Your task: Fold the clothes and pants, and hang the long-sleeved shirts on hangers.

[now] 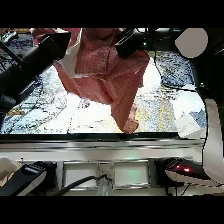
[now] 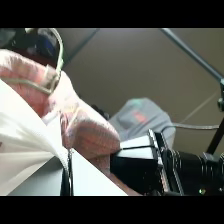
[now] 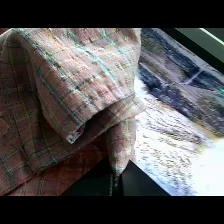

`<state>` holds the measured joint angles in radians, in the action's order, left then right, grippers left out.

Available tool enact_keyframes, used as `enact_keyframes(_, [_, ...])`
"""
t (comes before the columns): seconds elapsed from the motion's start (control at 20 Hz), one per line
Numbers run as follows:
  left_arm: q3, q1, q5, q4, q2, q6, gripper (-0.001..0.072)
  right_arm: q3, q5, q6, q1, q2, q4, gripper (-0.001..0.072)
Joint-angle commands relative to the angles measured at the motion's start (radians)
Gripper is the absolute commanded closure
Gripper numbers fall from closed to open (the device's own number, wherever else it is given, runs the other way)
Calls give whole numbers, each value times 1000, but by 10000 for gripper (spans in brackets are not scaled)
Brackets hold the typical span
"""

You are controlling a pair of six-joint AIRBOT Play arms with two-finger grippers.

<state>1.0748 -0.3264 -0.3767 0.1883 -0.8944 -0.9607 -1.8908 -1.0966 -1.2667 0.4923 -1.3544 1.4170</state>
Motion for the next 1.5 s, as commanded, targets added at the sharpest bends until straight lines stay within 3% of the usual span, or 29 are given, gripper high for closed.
enact_keyframes(0.0, [1,-1,26,3,-1,34,682,0,67,0,1,1,133,693])
enact_keyframes(0.05, [1,-1,10,15,-1,34,675,0,107,0,1,1,174,693])
enact_keyframes(0.15, [0,-1,-25,22,-2,34,382,0,208,0,1,2,224,693])
enact_keyframes(0.2, [0,-1,-29,22,-2,34,311,-3,256,0,1,2,240,693])
enact_keyframes(0.25, [0,-1,-28,23,-2,35,289,-5,295,0,1,2,245,693])
enact_keyframes(0.5, [0,18,-32,81,-2,34,287,-44,344,-48,-25,2,362,693])
enact_keyframes(0.8, [0,39,-31,103,-2,34,288,-153,200,-361,-205,2,628,693])
enact_keyframes(1.05, [0,39,-32,153,-2,34,288,-176,95,-529,-391,92,790,693])
enact_keyframes(1.45, [0,39,-32,153,-2,34,288,-176,64,-663,-693,211,839,693])
